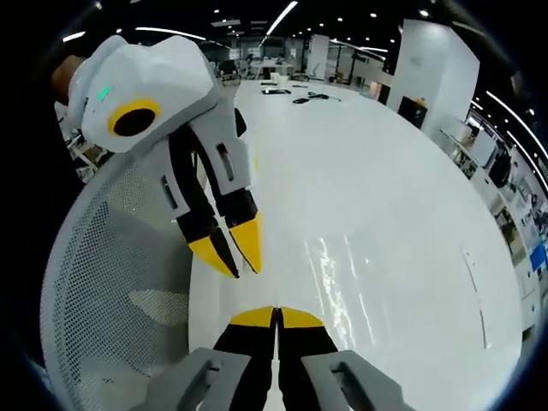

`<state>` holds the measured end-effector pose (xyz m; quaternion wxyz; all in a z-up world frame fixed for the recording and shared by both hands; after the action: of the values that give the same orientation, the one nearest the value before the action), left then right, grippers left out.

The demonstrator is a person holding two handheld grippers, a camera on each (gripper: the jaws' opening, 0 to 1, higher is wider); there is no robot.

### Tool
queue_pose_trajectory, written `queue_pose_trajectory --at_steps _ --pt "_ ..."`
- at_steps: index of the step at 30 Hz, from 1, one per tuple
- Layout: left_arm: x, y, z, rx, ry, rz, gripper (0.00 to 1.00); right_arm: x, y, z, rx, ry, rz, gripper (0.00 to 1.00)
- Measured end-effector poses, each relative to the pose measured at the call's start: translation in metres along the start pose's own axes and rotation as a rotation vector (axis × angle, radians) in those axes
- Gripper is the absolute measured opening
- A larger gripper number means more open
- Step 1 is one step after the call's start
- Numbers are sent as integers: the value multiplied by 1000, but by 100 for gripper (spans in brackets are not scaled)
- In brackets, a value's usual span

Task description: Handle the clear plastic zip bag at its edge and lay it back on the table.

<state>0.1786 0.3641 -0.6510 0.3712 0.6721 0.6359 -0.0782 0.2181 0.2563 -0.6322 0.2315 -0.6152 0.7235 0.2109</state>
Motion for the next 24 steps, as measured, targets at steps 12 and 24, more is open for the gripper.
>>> queue_pose_trajectory --at_steps 12,24 --pt "-1 8 -3 -12 5 2 0 -17 -12 -15 136 -98 -38 0" --pt "-7 10 -3 -27 10 16 0 -33 -24 -28 250 -229 -8 0"
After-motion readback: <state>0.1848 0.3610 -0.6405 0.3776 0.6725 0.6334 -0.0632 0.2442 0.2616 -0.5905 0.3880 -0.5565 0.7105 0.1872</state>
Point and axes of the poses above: the point that each gripper's makers call its tool centre point, and the gripper's own axes: z roughly forward along the fingers, y roughly to its left, x roughly out of its underside, the point moved 7 cm from there along -z, roughly backward along the fingers, and after that the axes turned 7 degrees about z, right-handed, at the moved point
